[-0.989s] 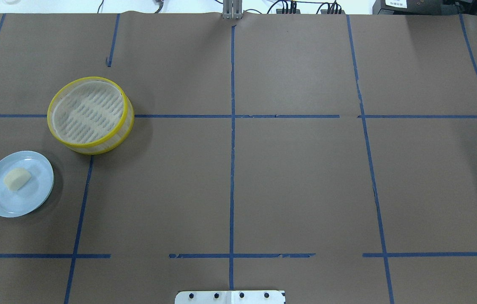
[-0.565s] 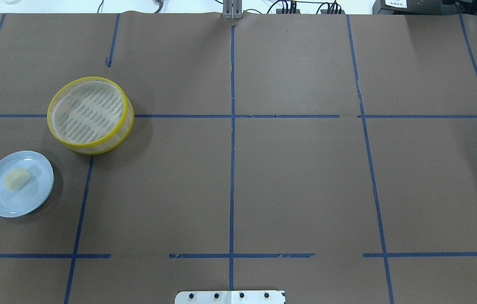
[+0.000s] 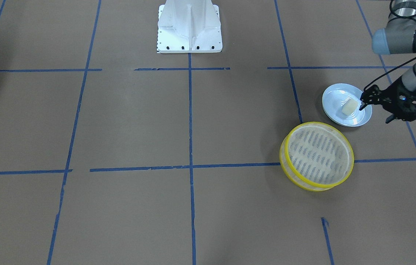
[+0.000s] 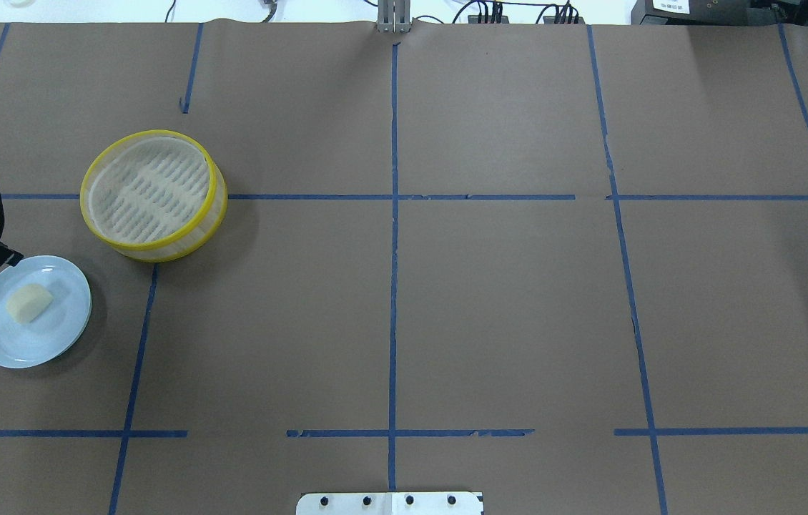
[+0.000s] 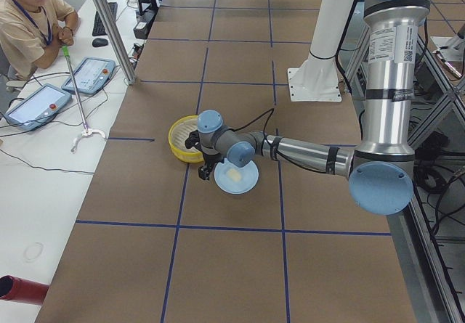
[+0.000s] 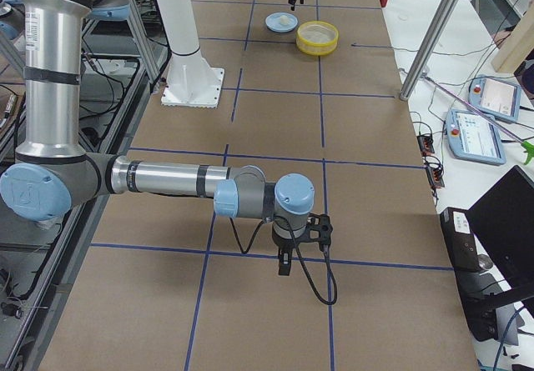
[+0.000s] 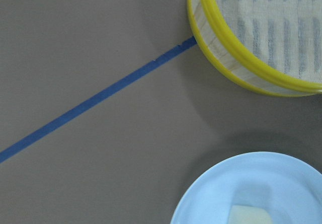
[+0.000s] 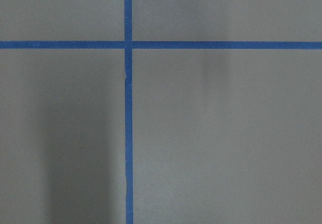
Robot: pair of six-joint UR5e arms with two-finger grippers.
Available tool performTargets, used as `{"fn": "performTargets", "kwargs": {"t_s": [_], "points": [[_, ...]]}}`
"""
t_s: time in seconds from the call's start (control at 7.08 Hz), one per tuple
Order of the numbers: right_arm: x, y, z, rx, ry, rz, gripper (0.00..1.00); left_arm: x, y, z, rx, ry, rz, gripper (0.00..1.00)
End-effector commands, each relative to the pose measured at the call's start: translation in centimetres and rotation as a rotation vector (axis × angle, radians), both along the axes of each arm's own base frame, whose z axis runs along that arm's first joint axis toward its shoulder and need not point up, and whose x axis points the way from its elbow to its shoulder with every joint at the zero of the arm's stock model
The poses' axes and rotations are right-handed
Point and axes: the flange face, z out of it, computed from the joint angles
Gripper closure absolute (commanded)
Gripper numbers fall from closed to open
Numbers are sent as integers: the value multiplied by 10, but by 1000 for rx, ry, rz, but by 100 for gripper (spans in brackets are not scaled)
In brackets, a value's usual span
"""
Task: Place bun in steamer
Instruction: 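Move the left gripper down over the pale bun on the blue plate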
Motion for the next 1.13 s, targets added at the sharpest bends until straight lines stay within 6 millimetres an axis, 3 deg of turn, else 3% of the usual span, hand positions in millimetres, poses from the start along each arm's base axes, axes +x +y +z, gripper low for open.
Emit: {"fn": "performTargets", "kwargs": {"t_s": [0.0, 0.28, 0.57, 0.99], "points": [[0, 0, 0, 0, 0, 0, 0, 17, 27, 7, 15, -6, 19, 0], [0, 0, 0, 0, 0, 0, 0, 33, 63, 29, -3, 35, 13, 0], [0, 0, 0, 0, 0, 0, 0, 45, 71, 32, -15, 29, 34, 3], [0, 0, 0, 0, 0, 0, 0, 49, 72, 41, -17, 18, 49, 15]]}}
